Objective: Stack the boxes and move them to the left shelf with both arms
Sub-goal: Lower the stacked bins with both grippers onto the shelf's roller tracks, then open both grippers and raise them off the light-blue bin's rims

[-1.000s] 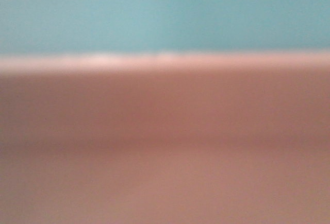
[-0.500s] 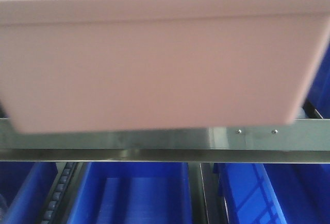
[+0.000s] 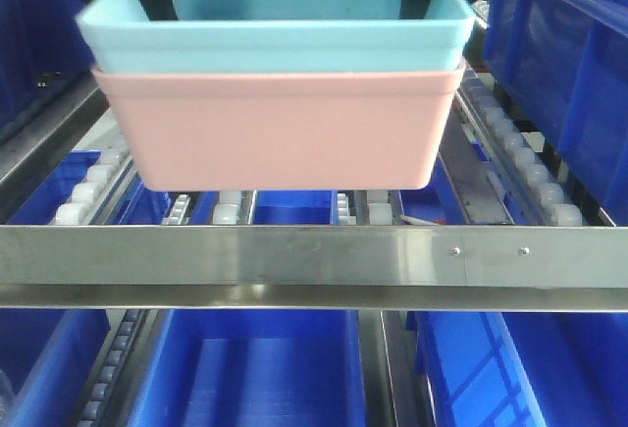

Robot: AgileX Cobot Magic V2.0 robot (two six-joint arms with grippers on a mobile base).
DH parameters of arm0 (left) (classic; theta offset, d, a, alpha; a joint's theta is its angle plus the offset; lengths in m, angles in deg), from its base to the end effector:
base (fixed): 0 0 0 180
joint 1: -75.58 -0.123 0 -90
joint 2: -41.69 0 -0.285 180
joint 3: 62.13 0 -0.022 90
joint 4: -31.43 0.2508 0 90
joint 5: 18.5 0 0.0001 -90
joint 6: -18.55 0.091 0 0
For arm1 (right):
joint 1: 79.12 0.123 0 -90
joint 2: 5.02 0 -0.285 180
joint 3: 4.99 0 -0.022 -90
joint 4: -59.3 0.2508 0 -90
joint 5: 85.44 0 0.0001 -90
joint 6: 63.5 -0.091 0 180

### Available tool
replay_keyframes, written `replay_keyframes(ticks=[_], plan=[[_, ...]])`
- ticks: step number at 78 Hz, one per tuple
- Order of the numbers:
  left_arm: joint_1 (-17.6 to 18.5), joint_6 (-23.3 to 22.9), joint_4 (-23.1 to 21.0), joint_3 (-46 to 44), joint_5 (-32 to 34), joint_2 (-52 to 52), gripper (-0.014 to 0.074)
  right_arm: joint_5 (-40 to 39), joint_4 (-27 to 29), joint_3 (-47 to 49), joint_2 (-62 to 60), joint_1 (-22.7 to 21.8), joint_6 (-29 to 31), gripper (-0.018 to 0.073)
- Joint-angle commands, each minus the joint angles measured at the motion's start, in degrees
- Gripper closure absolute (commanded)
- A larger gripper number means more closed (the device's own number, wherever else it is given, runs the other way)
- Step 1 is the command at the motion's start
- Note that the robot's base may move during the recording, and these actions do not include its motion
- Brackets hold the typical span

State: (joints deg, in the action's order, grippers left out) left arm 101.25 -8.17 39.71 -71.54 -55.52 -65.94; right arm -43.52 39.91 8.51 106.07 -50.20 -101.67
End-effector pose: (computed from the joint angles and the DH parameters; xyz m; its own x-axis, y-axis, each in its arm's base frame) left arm 0.3655 -0.1669 0.3164 -0.7273 -0.0302 -0.6857 0.1346 0.9734 -0.1856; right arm 0.3717 0.1823 0.3117 -0.7312 0.0401 -0.6810 -0.0543 0.9917 0.1167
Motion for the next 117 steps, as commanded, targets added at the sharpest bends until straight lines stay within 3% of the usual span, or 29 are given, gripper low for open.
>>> replay_keyframes(ticks=[1, 22, 36, 73, 83, 94, 98, 109, 117], plan=[[-0.6, 0.4, -0.7, -2.9, 10.5, 2.0, 0.0599, -7.5, -1.7, 3.5, -2.0, -1.0, 1.1, 0.0506], [-2.3, 0.4, -0.2, -2.9, 18.4, -2.3, 0.0599, -12.0, -2.5, 3.5, 1.8, -1.3, 1.1, 0.0506], [-2.3, 0.4, -0.3, -2.9, 18.1, -3.5, 0.0599, -14.1, -7.0, 3.5, 2.1, -1.5, 1.1, 0.0506], [-2.3, 0.5, -0.3, -2.9, 17.6, -4.0, 0.0584, -10.0, -7.0, 3.5, 3.4, -1.5, 1.1, 0.0502], [-2.3, 0.5, -0.3, -2.9, 17.6, -4.0, 0.0455, -10.1, -6.9, 3.5, 3.4, -1.5, 1.1, 0.0403], [-2.3, 0.5, -0.3, -2.9, 17.6, -4.0, 0.0206, -10.2, -6.9, 3.5, 3.4, -1.5, 1.1, 0.0157], [-2.3, 0.5, -0.3, -2.9, 17.6, -4.0, 0.0169, -10.1, -6.9, 3.5, 3.4, -1.5, 1.1, 0.0114], [-2.3, 0.5, 0.0, -2.9, 17.5, -3.4, 0.0211, -9.7, -6.9, 3.5, 2.1, -1.5, 1.1, 0.0120], [-2.3, 0.5, 0.0, -2.9, 17.0, -2.2, 0.0389, -9.2, -6.9, 3.5, 0.0, -1.5, 1.1, 0.0291]])
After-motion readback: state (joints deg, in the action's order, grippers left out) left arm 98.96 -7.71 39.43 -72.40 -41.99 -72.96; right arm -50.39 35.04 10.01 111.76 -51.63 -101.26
